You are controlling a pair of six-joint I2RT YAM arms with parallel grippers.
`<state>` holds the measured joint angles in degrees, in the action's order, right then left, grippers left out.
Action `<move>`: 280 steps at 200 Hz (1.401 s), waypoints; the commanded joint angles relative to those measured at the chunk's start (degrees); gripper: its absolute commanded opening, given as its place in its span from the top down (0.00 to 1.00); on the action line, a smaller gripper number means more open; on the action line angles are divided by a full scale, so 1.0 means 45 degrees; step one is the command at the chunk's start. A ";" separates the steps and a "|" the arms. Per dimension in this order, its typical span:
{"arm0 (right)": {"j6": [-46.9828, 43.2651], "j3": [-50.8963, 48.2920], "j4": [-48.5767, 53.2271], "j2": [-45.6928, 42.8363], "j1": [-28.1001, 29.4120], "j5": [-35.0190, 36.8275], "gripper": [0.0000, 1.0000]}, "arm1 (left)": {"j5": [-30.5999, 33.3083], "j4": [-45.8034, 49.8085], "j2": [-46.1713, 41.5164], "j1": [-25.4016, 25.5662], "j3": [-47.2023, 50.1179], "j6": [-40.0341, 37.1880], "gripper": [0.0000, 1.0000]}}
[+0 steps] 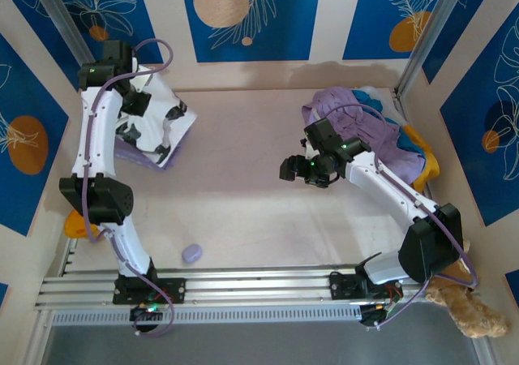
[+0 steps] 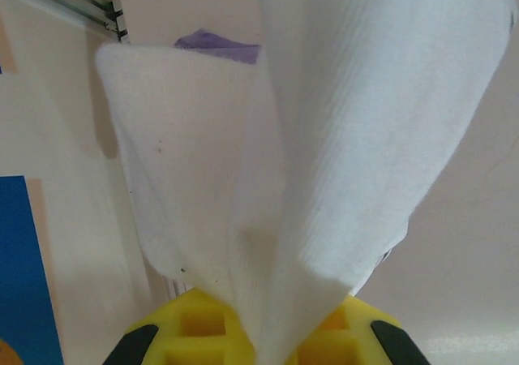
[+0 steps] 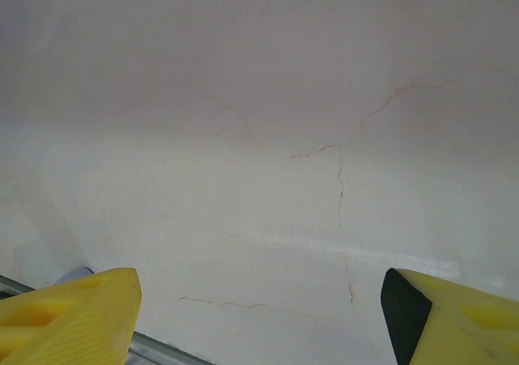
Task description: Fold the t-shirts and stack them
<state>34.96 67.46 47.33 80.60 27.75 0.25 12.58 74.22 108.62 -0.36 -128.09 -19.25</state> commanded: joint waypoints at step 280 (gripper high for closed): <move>-0.0786 0.2468 0.2098 0.1507 -0.0210 -0.0291 0.21 | 0.0016 -0.3642 0.3896 -0.2200 0.0464 -0.1902 1.00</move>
<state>32.86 75.61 53.45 86.21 26.28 -0.01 15.35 61.95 122.65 -9.39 -126.82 -25.69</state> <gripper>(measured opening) 0.790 0.069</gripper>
